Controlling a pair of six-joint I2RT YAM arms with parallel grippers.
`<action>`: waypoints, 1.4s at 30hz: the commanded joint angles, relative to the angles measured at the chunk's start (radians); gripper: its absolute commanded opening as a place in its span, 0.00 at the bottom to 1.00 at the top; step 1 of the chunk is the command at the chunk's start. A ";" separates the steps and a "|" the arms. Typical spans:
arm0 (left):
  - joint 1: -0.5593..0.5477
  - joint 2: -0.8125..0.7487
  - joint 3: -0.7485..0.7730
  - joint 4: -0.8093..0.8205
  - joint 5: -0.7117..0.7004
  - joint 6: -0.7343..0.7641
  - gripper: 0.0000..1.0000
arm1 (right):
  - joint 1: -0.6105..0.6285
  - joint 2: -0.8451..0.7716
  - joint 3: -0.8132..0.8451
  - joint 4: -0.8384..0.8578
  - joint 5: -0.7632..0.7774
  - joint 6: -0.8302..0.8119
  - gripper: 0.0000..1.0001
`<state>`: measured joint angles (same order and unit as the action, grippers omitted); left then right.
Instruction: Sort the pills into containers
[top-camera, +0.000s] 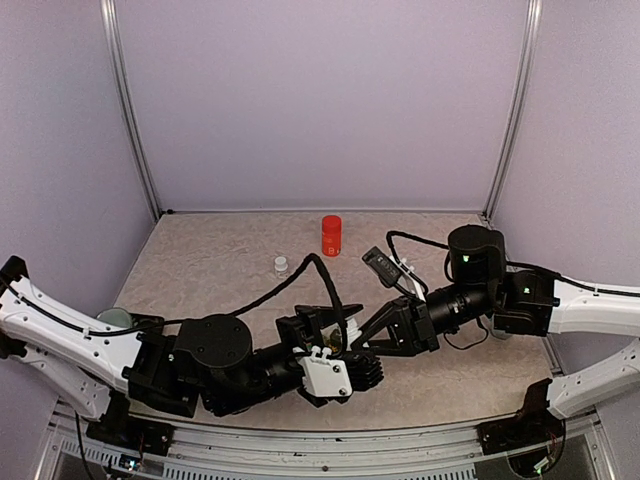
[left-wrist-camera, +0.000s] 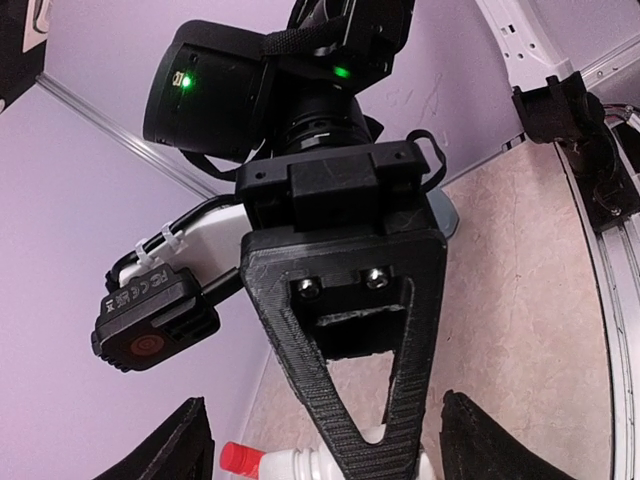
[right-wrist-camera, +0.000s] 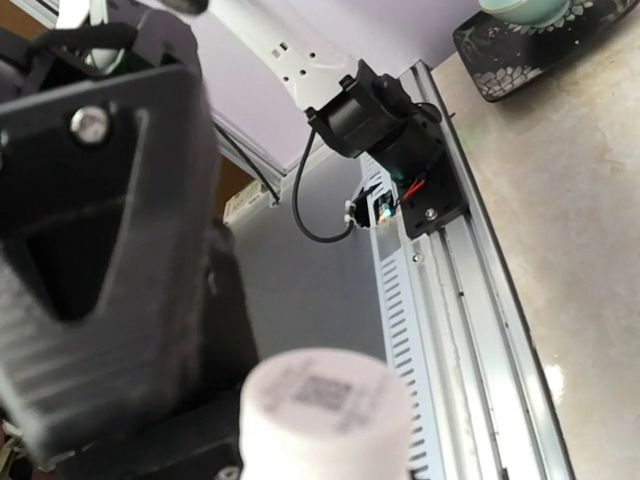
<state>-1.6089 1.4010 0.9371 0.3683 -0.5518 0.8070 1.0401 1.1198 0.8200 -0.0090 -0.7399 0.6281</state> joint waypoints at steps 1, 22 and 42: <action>0.036 0.013 0.051 -0.062 0.056 -0.057 0.74 | -0.004 -0.023 0.020 -0.015 0.006 -0.011 0.03; 0.045 0.026 0.075 -0.128 0.082 -0.084 0.63 | -0.025 -0.040 0.013 -0.004 -0.001 -0.006 0.04; 0.042 0.050 0.160 -0.253 0.158 -0.190 0.00 | -0.026 -0.029 0.024 -0.018 0.013 -0.014 0.04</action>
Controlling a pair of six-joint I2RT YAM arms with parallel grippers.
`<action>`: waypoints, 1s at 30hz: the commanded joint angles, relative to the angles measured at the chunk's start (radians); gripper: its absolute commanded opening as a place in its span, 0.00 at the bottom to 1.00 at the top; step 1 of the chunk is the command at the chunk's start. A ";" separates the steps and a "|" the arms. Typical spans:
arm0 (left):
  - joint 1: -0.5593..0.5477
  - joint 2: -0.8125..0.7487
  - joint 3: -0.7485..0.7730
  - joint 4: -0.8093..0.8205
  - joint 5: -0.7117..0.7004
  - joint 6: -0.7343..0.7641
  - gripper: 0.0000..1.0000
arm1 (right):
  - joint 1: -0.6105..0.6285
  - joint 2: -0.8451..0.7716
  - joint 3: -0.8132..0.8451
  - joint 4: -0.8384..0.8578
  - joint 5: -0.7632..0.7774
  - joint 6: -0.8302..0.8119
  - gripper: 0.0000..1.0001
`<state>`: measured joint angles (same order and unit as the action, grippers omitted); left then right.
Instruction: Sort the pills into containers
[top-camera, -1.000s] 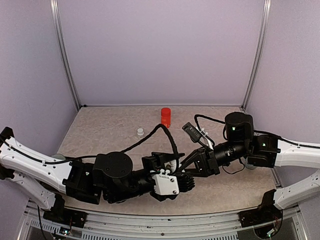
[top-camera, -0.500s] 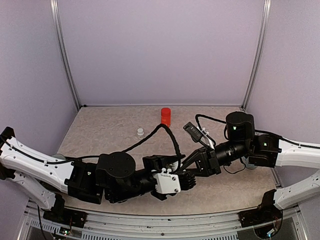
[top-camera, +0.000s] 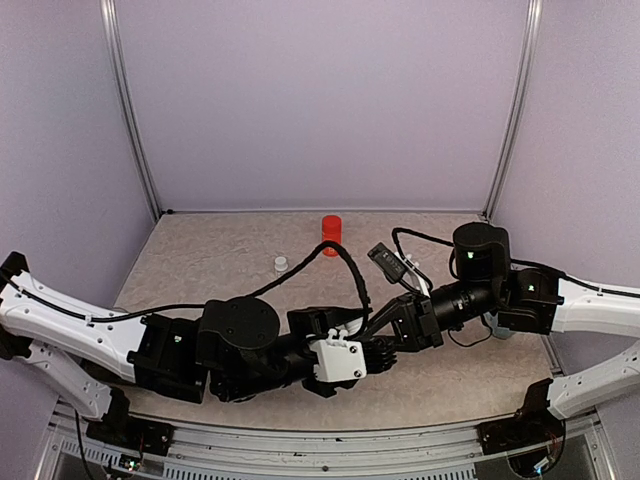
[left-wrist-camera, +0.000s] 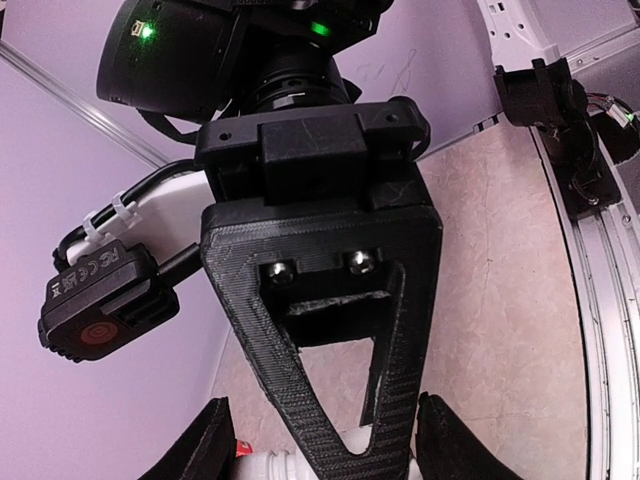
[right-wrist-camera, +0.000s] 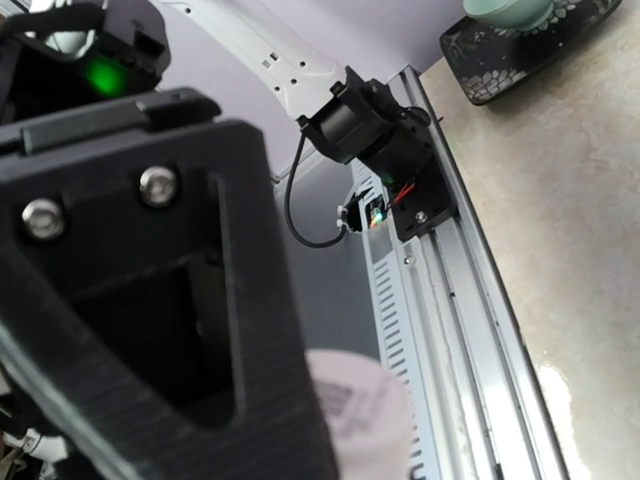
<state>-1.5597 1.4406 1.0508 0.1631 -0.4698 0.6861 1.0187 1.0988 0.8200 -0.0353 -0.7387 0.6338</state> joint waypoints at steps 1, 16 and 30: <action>-0.012 0.011 0.046 -0.055 0.079 -0.075 0.00 | -0.006 -0.009 0.024 0.008 0.012 -0.019 0.04; -0.053 0.000 0.044 0.003 -0.031 -0.161 0.62 | -0.028 -0.026 0.006 -0.006 0.021 -0.036 0.04; 0.227 0.012 0.360 -0.519 0.163 -0.929 0.94 | -0.025 -0.071 0.037 -0.290 0.402 -0.486 0.01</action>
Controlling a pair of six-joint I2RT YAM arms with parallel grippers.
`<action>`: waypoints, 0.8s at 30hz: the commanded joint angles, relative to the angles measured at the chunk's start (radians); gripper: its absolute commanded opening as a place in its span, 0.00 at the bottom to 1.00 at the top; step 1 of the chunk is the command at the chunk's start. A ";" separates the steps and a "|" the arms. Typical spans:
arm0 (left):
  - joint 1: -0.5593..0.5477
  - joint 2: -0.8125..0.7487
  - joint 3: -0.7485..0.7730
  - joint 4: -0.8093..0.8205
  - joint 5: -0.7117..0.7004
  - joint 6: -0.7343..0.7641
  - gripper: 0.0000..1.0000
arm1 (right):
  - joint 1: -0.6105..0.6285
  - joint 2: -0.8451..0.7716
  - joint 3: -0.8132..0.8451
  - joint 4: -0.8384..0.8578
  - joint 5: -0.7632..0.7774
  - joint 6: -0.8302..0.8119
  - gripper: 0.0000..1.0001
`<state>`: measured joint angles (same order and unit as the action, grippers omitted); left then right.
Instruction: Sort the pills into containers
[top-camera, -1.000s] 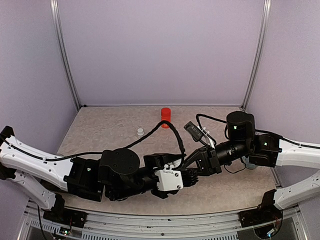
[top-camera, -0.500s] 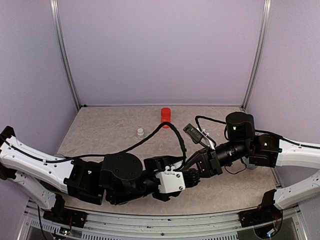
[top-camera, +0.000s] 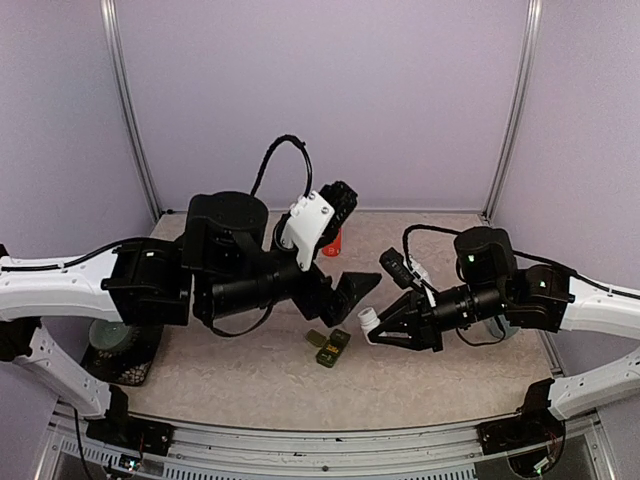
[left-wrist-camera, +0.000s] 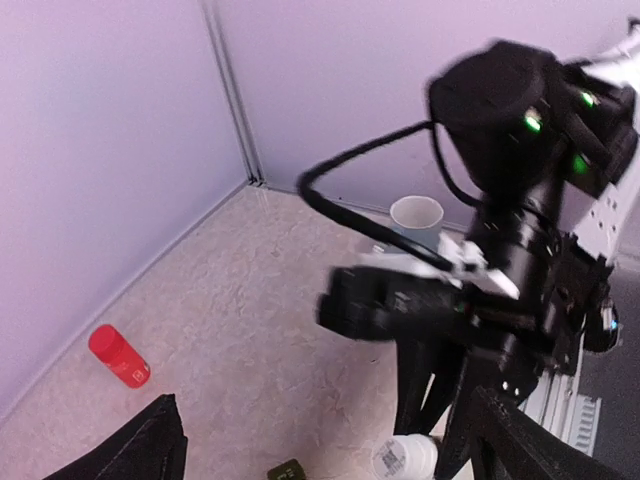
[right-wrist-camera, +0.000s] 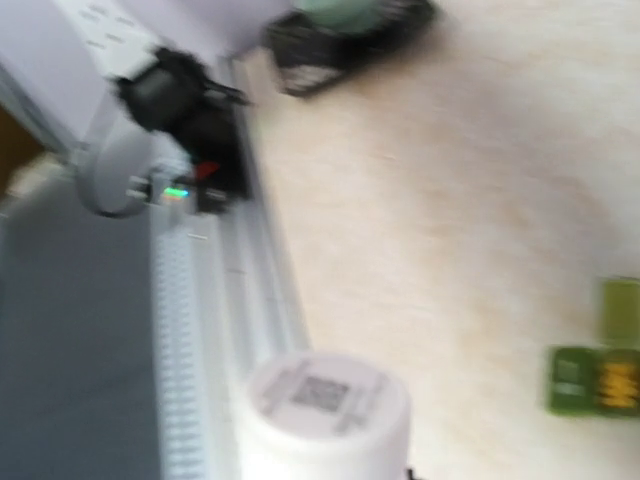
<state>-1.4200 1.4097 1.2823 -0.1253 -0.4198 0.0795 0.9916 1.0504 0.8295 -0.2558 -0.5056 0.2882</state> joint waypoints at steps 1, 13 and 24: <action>0.110 0.049 0.145 -0.246 0.154 -0.365 0.93 | 0.004 -0.026 0.028 -0.072 0.216 -0.147 0.01; 0.173 0.190 0.284 -0.381 0.311 -0.610 0.82 | 0.058 -0.040 0.051 -0.056 0.522 -0.135 0.00; 0.263 0.190 0.206 -0.259 0.403 -0.688 0.73 | 0.077 -0.038 0.054 -0.043 0.554 -0.125 0.01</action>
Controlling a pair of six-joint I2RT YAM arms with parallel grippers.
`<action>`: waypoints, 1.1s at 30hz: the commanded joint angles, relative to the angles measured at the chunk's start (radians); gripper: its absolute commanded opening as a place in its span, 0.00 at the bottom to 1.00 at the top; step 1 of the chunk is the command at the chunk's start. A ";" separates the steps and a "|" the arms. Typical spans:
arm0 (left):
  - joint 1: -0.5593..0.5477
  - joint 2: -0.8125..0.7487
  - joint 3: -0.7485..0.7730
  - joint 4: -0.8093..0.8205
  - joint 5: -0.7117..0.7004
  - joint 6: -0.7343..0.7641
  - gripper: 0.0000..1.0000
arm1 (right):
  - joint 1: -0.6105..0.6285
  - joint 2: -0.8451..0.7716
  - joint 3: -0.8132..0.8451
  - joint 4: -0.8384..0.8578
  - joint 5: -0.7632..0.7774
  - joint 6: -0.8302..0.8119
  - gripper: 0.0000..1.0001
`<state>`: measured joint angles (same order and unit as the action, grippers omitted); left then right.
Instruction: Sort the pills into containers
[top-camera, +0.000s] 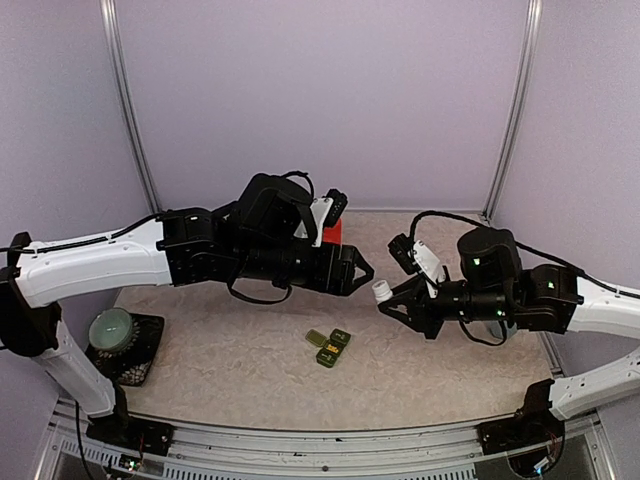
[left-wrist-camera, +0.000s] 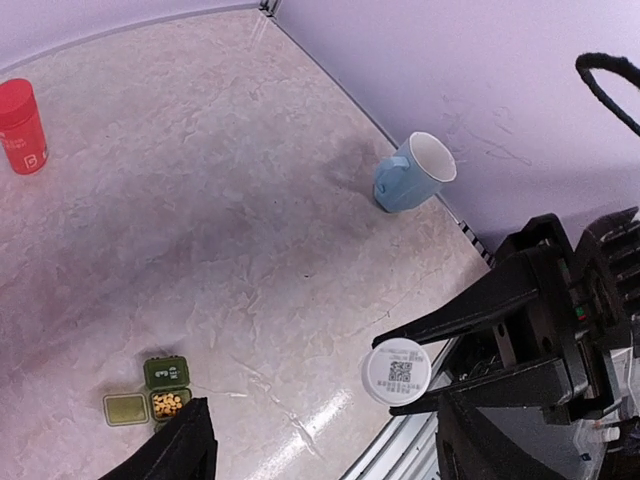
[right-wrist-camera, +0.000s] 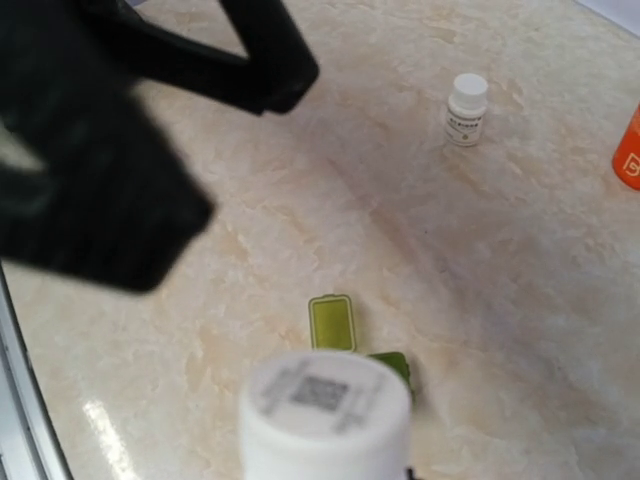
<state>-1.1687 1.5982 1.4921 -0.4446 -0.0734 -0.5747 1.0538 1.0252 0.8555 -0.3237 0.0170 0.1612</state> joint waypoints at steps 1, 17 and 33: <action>0.012 0.008 0.000 0.069 0.067 -0.034 0.72 | 0.016 -0.011 0.028 0.023 0.034 0.003 0.00; 0.025 0.092 0.048 0.102 0.163 -0.047 0.56 | 0.029 0.007 0.044 0.020 0.044 -0.004 0.01; 0.028 0.113 0.051 0.152 0.237 -0.042 0.45 | 0.033 0.020 0.037 0.028 0.040 -0.003 0.00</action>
<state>-1.1442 1.6920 1.5139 -0.3122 0.1333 -0.6247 1.0733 1.0454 0.8722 -0.3202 0.0525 0.1581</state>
